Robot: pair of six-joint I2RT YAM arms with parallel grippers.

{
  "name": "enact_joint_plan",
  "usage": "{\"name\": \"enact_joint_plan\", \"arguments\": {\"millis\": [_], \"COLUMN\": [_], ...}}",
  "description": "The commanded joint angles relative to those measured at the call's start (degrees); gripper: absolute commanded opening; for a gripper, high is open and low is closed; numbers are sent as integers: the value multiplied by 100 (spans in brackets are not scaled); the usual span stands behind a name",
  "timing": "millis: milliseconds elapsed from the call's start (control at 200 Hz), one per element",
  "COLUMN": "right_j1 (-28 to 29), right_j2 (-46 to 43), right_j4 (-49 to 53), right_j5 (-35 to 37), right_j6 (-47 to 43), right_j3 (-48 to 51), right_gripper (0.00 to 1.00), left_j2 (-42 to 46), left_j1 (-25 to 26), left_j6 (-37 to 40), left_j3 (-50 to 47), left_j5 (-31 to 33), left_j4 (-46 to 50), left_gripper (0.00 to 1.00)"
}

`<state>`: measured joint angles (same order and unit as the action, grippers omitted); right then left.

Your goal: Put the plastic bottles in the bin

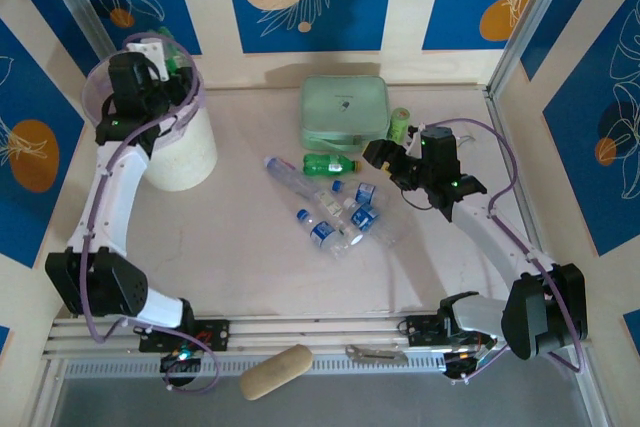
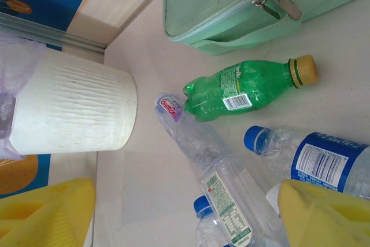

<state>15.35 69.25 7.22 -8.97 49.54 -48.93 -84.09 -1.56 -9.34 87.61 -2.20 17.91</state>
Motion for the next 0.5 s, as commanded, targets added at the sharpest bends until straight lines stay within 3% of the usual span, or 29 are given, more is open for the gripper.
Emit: {"name": "enact_joint_plan", "arguments": {"millis": [0,330,410,495], "right_j1": [-32,-42,-46,-50], "right_j2": [-191,-232,-262,-277], "right_j4": [80,142,121,181], "right_j5": [44,45,45,47], "right_j6": [-4,-28,-8,-55], "right_j3": [128,111,120,105], "right_gripper": [83,83,83,83], "left_j2": [-202,-779,-807,-765], "left_j1": [-392,-975,-969,-969], "left_j6": [-150,-602,-635,-696], "left_j3": [304,559,562,564], "left_j5": [114,-162,-218,-240], "left_j4": [25,294,308,310], "left_gripper": [56,60,68,87]}}
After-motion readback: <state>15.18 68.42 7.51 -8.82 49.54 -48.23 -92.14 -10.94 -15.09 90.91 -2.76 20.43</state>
